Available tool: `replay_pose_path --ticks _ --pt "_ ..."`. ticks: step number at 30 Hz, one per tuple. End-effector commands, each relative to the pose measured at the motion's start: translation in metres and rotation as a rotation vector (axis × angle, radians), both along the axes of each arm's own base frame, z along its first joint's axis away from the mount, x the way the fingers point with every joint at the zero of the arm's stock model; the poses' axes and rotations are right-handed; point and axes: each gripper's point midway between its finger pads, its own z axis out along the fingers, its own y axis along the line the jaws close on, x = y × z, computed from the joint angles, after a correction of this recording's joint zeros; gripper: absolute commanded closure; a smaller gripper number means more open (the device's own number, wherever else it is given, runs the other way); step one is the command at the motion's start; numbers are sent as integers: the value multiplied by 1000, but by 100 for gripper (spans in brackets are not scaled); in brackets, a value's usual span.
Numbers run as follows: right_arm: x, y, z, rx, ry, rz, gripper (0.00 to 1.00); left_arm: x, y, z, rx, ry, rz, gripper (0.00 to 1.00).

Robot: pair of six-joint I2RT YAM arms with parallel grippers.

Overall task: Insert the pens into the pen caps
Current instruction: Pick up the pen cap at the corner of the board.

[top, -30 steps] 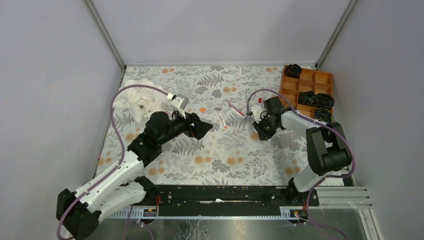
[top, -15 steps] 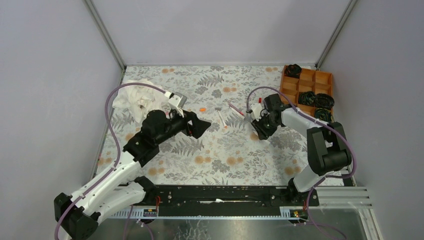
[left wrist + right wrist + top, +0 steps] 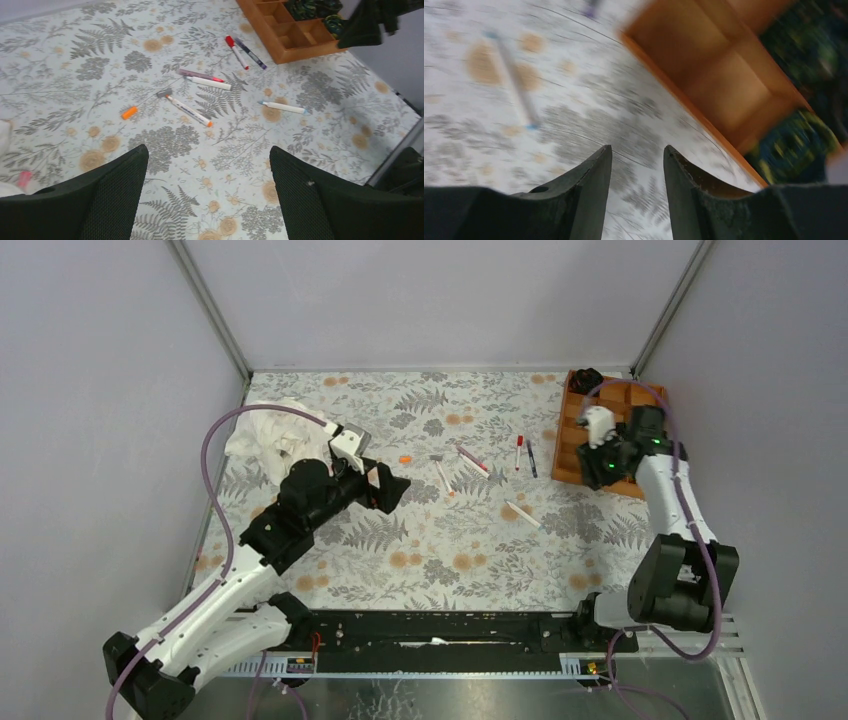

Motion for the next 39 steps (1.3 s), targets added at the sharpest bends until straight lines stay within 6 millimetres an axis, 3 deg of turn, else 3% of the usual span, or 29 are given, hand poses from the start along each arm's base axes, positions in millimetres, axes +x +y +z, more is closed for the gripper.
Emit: replay_pose_path --ticks 1,4,7,12,17,29,39 --pt "-19 -103 -17 -162 20 -160 51 9 22 2 82 -51 89 5" --pt "-31 -168 -30 -232 21 -288 56 10 26 -6 101 -46 108 5" --pt "-42 -214 -38 -264 39 -354 61 11 28 -13 110 -39 118 5" --pt "-49 -264 -55 -338 63 -418 66 13 27 -25 126 -13 118 4" --pt "-55 -301 -77 -358 108 -469 68 13 29 -32 139 -2 127 4" --pt "-61 -317 -128 -396 180 -447 74 15 30 -39 152 11 135 4" --pt "-72 -306 -157 -360 245 -426 71 17 29 -40 155 14 137 4"
